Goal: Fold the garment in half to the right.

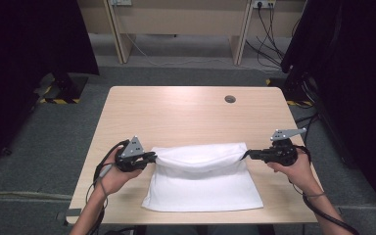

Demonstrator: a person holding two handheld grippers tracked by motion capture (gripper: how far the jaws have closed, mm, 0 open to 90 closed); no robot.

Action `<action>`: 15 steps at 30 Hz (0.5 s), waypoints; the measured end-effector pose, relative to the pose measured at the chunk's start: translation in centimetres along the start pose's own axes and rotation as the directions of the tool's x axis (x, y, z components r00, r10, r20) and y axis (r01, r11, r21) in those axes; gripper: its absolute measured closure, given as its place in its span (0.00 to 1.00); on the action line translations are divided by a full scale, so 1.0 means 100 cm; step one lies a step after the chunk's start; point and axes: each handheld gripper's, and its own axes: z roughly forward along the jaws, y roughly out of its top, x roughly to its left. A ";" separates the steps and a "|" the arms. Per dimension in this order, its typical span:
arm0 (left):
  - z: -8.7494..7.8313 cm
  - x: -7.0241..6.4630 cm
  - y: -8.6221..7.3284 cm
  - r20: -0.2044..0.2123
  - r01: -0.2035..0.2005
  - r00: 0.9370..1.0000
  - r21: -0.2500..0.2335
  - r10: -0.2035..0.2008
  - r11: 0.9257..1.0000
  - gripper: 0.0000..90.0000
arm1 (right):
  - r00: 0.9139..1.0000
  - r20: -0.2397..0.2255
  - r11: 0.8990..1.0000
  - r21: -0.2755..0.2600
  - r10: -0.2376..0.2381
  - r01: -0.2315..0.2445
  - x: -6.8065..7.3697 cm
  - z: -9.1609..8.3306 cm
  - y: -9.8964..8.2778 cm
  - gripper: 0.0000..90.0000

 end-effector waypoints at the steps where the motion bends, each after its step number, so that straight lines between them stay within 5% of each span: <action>1: -0.001 -0.001 0.000 -0.004 -0.002 1.000 -0.003 0.002 1.000 0.91 | 1.000 -0.001 1.000 0.002 -0.001 0.001 0.001 0.000 0.000 0.95; 15: -0.008 -0.010 -0.002 -0.005 -0.019 1.000 -0.006 0.018 1.000 0.91 | 1.000 -0.008 1.000 -0.005 -0.011 0.011 0.009 -0.006 -0.008 0.95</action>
